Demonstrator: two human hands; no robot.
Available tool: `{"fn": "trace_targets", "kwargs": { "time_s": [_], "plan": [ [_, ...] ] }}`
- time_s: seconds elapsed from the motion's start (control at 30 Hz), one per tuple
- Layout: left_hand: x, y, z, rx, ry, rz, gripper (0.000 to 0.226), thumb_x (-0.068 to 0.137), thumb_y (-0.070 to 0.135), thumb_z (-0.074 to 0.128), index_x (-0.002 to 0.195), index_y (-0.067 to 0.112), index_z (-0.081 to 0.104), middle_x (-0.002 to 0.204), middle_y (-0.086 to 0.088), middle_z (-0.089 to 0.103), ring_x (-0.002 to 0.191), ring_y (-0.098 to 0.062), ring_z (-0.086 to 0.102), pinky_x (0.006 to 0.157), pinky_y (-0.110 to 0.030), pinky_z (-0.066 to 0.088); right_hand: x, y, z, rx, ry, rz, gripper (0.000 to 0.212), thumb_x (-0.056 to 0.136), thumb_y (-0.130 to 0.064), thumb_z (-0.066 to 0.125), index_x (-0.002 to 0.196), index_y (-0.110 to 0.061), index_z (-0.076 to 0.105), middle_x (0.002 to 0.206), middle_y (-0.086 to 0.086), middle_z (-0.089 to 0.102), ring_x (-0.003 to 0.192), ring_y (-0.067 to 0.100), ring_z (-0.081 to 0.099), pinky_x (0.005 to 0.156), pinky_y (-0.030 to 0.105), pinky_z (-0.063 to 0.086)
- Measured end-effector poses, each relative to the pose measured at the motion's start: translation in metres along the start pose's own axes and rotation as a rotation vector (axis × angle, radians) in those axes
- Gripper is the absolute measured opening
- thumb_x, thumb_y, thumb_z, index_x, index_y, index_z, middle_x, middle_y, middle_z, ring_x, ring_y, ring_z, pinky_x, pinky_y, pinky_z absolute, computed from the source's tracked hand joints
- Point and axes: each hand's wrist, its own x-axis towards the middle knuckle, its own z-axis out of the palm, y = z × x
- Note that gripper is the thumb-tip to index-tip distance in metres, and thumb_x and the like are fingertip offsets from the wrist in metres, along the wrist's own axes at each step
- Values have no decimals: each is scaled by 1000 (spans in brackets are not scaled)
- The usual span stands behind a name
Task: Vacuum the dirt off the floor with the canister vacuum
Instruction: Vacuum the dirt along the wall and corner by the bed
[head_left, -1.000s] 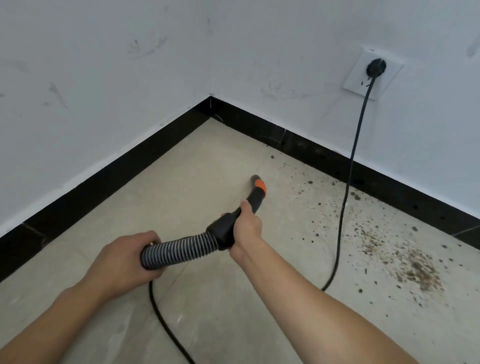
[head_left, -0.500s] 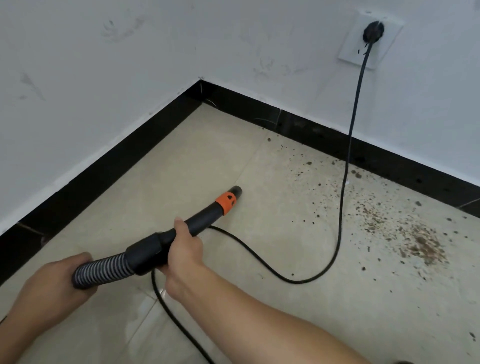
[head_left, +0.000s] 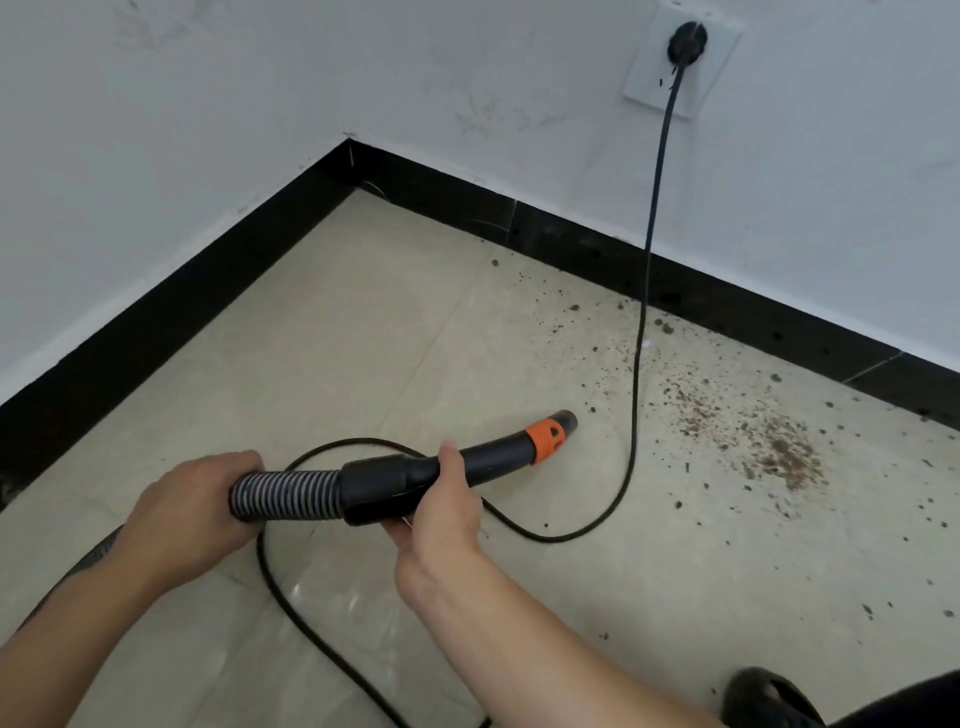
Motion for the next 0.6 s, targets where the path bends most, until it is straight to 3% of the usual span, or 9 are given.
{"fn": "trace_targets", "kwargs": {
  "time_s": [0.13, 0.27, 0.43, 0.53, 0.6],
  "plan": [
    [3, 22, 1, -9, -16, 52, 38, 62, 11, 79, 64, 34, 48, 59, 11, 56, 59, -6, 51, 49, -26, 31, 7, -16, -11, -14, 23, -50, 21, 98, -37, 60, 101, -17, 55, 107, 11, 69, 90, 25, 69, 79, 44, 60],
    [6, 48, 11, 49, -65, 145, 28, 66, 19, 74, 71, 31, 49, 62, 11, 55, 61, -9, 52, 48, -26, 30, 24, -64, -32, -43, 66, -197, 21, 95, -30, 63, 104, -12, 57, 92, 10, 70, 78, 22, 68, 72, 38, 58],
    [1, 21, -10, 47, 30, 41, 38, 58, 11, 80, 66, 33, 50, 56, 11, 55, 56, -8, 51, 49, -27, 36, 22, -64, -25, 90, -11, -36, 17, 97, -25, 60, 99, -9, 55, 78, 12, 66, 65, 24, 67, 65, 38, 58],
    [2, -23, -21, 191, 119, 58, 49, 50, 16, 85, 75, 41, 50, 69, 15, 53, 65, -17, 54, 61, -41, 48, 5, -17, -10, 161, -33, 58, 16, 98, -25, 59, 100, -9, 55, 75, 14, 69, 66, 27, 68, 61, 36, 60],
    [6, -59, -22, 279, 158, 76, 51, 47, 26, 81, 86, 40, 50, 78, 9, 53, 76, -26, 58, 73, -51, 49, -10, 9, -4, 185, -31, 131, 18, 98, -27, 61, 105, -11, 56, 88, 15, 72, 79, 28, 70, 59, 35, 61]
  ]
}}
